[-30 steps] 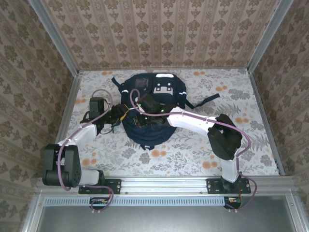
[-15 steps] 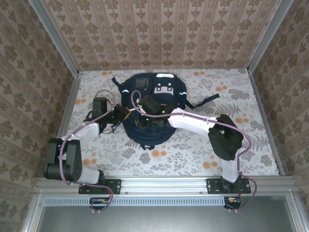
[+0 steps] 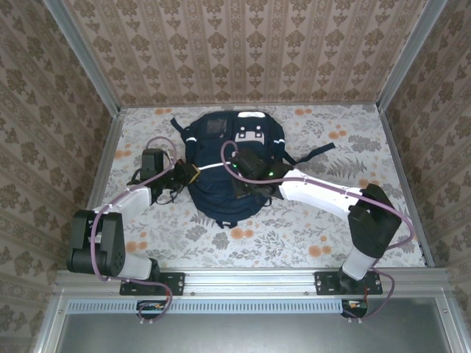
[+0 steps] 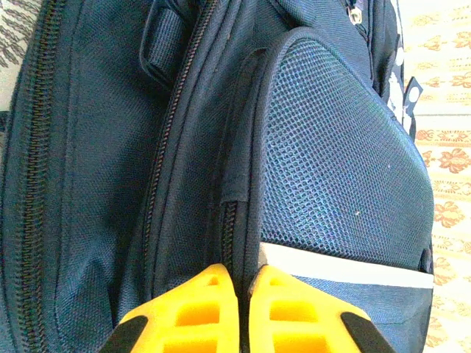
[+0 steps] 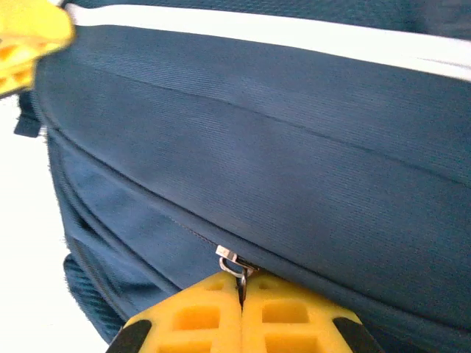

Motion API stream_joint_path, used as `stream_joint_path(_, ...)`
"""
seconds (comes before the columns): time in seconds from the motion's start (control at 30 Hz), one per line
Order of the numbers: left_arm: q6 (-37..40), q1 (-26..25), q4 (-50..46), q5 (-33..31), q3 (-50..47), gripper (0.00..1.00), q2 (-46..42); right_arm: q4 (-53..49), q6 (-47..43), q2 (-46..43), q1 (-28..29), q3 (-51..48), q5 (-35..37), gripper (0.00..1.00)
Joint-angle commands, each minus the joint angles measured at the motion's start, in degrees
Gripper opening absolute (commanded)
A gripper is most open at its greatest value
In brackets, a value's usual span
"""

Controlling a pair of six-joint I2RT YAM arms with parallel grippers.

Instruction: Pack the student bag

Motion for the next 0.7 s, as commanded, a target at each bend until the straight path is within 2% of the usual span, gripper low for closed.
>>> stream_joint_path(0.0, 2.6, 1.9, -0.9, -5.0, 0.8, 0.00, 0.7, -5.6, 0.1, -4.9, -2.7, -2.9, 7.3, 0.04)
stream_joint_path(0.13, 3.2, 2.2, -1.4, -5.2, 0.7, 0.00, 0.8, -5.0, -2.4, -7.8, -6.1, -5.8, 7.4, 0.03)
stream_joint_path(0.27, 3.8, 2.4, -2.0, -5.6, 0.8, 0.00, 0.6, -4.1, -5.9, -8.2, -10.6, -6.7, 4.0, 0.03)
stream_joint_path(0.43, 5.2, 2.9, -2.8, -5.8, 0.7, 0.00, 0.5, -1.0, -11.8, -5.9, -15.6, -6.3, -0.9, 0.04)
stream_joint_path(0.53, 8.0, 2.9, -4.4, -4.5, 2.0, 0.00, 1.3, -0.5, -15.1, -3.6, -17.2, -4.9, -1.5, 0.04)
stream_joint_path(0.67, 9.3, 3.3, -5.5, -3.4, 2.5, 0.00, 1.5, 0.0, -17.0, -3.7, -17.0, -4.3, -9.7, 0.04)
